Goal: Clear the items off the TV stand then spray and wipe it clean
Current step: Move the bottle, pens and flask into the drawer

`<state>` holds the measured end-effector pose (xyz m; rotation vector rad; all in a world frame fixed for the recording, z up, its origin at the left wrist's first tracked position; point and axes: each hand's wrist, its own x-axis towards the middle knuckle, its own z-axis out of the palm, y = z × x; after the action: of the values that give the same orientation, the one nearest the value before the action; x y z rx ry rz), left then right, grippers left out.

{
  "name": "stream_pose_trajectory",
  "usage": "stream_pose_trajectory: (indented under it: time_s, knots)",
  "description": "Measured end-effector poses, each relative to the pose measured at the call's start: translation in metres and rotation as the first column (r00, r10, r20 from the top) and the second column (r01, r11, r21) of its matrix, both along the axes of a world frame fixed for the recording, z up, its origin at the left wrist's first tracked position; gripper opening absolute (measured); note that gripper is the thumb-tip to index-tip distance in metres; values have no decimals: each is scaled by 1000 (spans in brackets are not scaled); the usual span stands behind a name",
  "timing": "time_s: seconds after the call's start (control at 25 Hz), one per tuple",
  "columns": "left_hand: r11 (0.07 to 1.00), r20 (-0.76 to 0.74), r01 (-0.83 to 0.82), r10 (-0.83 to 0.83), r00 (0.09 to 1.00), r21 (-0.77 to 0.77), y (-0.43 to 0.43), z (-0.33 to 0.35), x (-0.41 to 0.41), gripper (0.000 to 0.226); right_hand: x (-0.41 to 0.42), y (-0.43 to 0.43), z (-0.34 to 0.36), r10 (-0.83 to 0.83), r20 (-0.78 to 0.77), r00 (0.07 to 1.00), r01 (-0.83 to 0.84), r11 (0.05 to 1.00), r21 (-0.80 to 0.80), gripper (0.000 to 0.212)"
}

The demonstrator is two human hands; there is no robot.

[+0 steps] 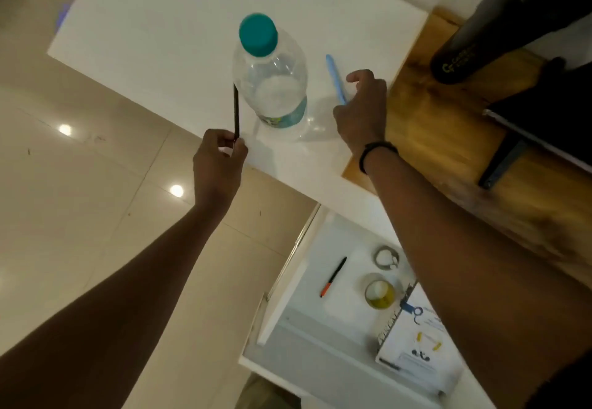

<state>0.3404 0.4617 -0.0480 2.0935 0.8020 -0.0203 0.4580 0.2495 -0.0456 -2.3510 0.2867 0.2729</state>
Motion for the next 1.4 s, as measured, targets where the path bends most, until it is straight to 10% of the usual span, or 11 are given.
stream_pose_trajectory:
  time_s: [0.16, 0.44, 0.92, 1.4]
  knots:
    - [990, -59, 7, -15, 998, -143, -44, 5, -114, 11, -128, -4, 14, -267, 15, 964, 243, 896, 372, 48]
    - [791, -242, 513, -598, 764, -334, -141, -23, -238, 9, -350, -73, -34, -240, -392, 888, 307, 944, 117, 37]
    - [913, -596, 404, -358, 719, -60, -187, -218, -260, 16, -377, -98, -204, -133, -537, 833, 119, 991, -60, 32]
    - [861, -438, 507, -473, 764, -45, -178, -111, -236, 24, -349, -108, -102, -151, -462, 874, 174, 985, 7, 48]
